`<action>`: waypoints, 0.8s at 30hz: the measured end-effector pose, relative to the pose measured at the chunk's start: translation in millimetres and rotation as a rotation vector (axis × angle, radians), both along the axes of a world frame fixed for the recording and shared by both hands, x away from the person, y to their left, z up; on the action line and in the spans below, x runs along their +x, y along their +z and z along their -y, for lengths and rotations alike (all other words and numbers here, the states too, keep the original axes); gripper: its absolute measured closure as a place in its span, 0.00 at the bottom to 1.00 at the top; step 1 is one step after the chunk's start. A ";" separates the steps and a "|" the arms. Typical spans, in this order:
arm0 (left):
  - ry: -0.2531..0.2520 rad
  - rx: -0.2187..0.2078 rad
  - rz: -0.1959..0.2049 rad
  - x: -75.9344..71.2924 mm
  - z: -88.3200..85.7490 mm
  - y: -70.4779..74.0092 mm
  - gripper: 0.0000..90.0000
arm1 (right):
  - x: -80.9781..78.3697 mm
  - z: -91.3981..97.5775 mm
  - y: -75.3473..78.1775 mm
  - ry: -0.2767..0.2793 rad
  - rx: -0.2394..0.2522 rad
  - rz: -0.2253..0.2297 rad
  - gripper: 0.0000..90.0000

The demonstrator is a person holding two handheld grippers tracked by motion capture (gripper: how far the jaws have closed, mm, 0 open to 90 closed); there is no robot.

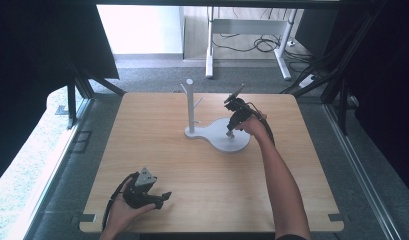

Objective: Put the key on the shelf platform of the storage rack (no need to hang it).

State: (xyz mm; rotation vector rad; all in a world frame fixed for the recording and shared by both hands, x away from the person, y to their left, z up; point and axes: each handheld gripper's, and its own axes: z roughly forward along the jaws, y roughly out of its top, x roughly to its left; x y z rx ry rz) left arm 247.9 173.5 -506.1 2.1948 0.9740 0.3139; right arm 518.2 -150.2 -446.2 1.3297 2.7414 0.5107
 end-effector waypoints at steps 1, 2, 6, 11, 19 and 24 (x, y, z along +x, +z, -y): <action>0.000 -0.001 0.001 -0.1 0.1 0.1 0.27 | 1.1 0.2 -1.2 -0.003 -0.004 0.006 0.99; -0.001 -0.002 0.001 -0.2 0.2 0.3 0.27 | 2.5 -0.1 -2.9 -0.013 0.001 0.009 0.99; -0.004 0.002 0.000 -0.1 0.9 -0.3 0.27 | 6.5 -1.0 -8.9 -0.033 0.005 0.018 0.99; -0.007 0.005 -0.003 0.0 2.3 -1.4 0.27 | 8.0 -2.6 -17.7 -0.044 0.001 0.020 0.99; -0.015 0.011 -0.007 0.2 3.6 -2.4 0.27 | 8.5 -2.7 -24.9 -0.060 0.005 0.029 0.98; -0.017 0.017 -0.011 0.3 4.5 -3.2 0.27 | 8.3 -4.9 -30.6 -0.060 -0.016 0.034 0.98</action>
